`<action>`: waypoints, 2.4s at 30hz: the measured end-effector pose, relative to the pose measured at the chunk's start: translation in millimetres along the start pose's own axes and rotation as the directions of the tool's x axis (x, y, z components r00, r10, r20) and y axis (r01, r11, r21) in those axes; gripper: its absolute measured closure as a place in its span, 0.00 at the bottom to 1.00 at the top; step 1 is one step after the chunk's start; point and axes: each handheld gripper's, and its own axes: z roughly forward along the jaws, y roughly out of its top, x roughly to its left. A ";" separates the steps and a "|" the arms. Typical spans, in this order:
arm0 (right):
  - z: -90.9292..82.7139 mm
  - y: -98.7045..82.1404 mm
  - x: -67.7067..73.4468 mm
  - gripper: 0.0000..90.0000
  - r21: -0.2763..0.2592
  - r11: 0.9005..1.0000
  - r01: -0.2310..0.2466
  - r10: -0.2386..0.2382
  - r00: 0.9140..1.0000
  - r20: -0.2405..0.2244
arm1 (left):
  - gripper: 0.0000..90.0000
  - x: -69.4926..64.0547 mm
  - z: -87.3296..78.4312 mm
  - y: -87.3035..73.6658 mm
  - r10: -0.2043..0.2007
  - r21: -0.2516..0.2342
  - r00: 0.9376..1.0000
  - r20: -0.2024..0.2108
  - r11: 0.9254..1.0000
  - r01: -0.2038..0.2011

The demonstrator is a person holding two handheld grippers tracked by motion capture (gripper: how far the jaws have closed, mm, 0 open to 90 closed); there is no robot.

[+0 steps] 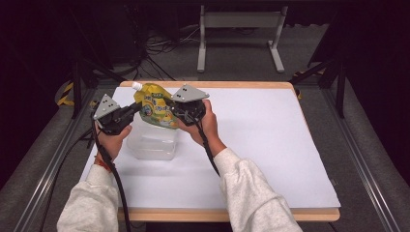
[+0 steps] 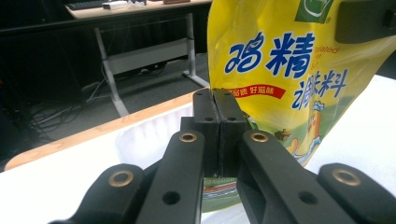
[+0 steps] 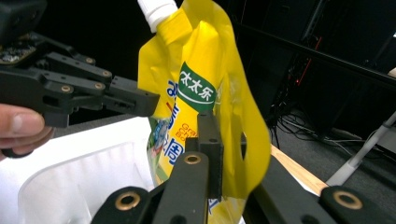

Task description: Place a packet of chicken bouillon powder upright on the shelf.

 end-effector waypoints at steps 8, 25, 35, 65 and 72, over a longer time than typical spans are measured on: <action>7.1 4.7 7.9 1.00 0.018 1.000 -0.005 0.006 1.000 -0.019 | 0.99 7.7 -6.4 -4.0 -0.009 0.012 1.000 -0.008 1.000 0.009; 27.7 -13.6 9.8 0.99 0.094 0.995 -0.042 0.043 0.999 -0.004 | 0.99 13.7 3.9 -22.8 -0.053 0.094 0.999 0.007 0.994 0.052; 36.2 -21.4 12.6 0.98 0.117 0.992 -0.039 0.042 0.999 -0.017 | 0.98 8.7 5.3 -31.2 -0.025 0.135 1.000 -0.009 0.991 0.025; 34.6 -42.8 13.4 0.84 0.163 0.986 -0.035 0.037 0.999 -0.012 | 0.95 4.2 3.6 -34.1 0.015 0.159 0.998 -0.056 0.987 -0.006; 24.0 -43.9 9.4 0.82 0.158 0.987 -0.040 0.042 0.999 -0.005 | 0.94 2.1 1.0 -32.9 0.015 0.162 0.997 -0.075 0.987 -0.003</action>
